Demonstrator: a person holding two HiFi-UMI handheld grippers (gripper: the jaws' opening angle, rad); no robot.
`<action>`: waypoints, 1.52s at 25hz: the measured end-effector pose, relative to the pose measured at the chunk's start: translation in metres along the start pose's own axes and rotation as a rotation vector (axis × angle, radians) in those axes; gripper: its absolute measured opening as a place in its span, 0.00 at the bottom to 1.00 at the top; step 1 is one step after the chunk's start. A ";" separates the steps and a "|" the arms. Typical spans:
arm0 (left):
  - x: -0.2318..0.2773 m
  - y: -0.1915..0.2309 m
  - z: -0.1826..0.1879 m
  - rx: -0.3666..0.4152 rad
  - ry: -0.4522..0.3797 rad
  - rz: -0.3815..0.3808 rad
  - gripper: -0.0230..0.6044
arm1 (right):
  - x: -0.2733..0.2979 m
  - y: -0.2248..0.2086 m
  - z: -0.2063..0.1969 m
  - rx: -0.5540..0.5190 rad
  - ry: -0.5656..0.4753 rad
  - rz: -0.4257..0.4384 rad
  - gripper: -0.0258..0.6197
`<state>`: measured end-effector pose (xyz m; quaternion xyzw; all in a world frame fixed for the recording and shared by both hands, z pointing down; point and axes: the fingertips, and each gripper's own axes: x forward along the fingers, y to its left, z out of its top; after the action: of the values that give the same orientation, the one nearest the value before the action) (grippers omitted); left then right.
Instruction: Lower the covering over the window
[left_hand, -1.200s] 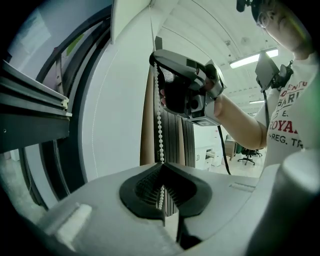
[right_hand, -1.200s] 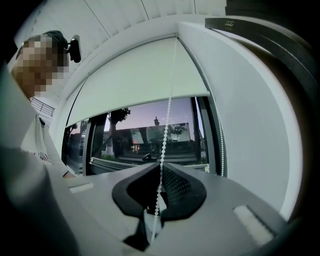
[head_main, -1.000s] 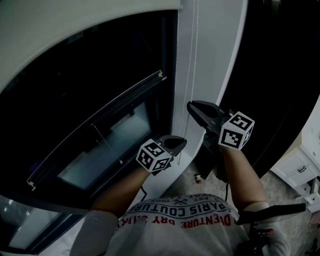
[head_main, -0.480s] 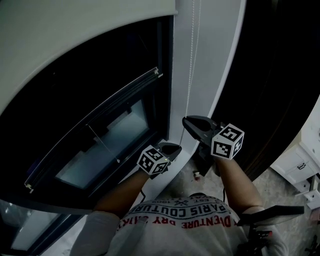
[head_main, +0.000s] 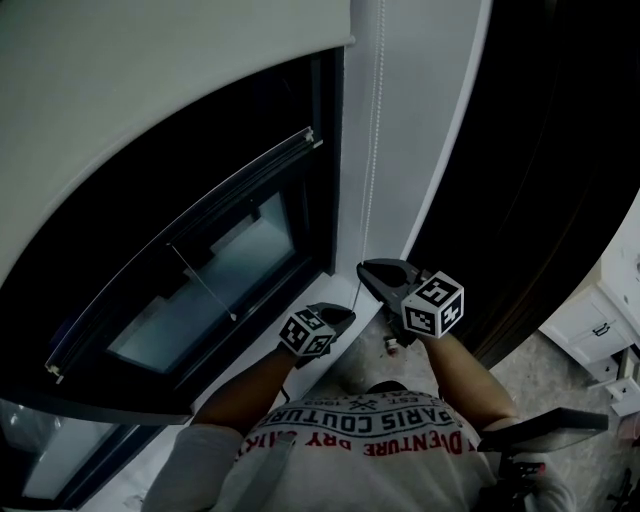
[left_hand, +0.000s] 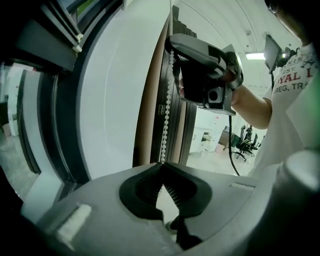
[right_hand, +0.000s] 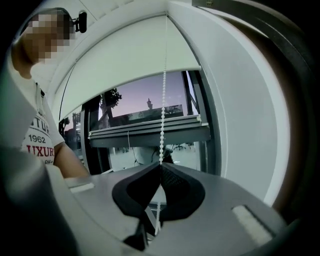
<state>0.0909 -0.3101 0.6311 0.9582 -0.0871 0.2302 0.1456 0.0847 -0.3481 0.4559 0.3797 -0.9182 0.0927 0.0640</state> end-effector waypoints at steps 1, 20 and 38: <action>0.001 -0.001 -0.007 -0.002 0.013 -0.008 0.05 | 0.001 0.003 -0.007 0.007 0.009 0.003 0.05; -0.086 0.003 0.117 0.148 -0.247 0.030 0.14 | 0.000 0.006 -0.033 0.012 0.032 -0.031 0.05; -0.158 -0.031 0.301 0.243 -0.485 -0.098 0.14 | 0.009 0.018 -0.034 0.009 0.051 -0.010 0.05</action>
<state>0.0847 -0.3610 0.2937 0.9989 -0.0448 -0.0043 0.0155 0.0666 -0.3342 0.4888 0.3822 -0.9139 0.1060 0.0864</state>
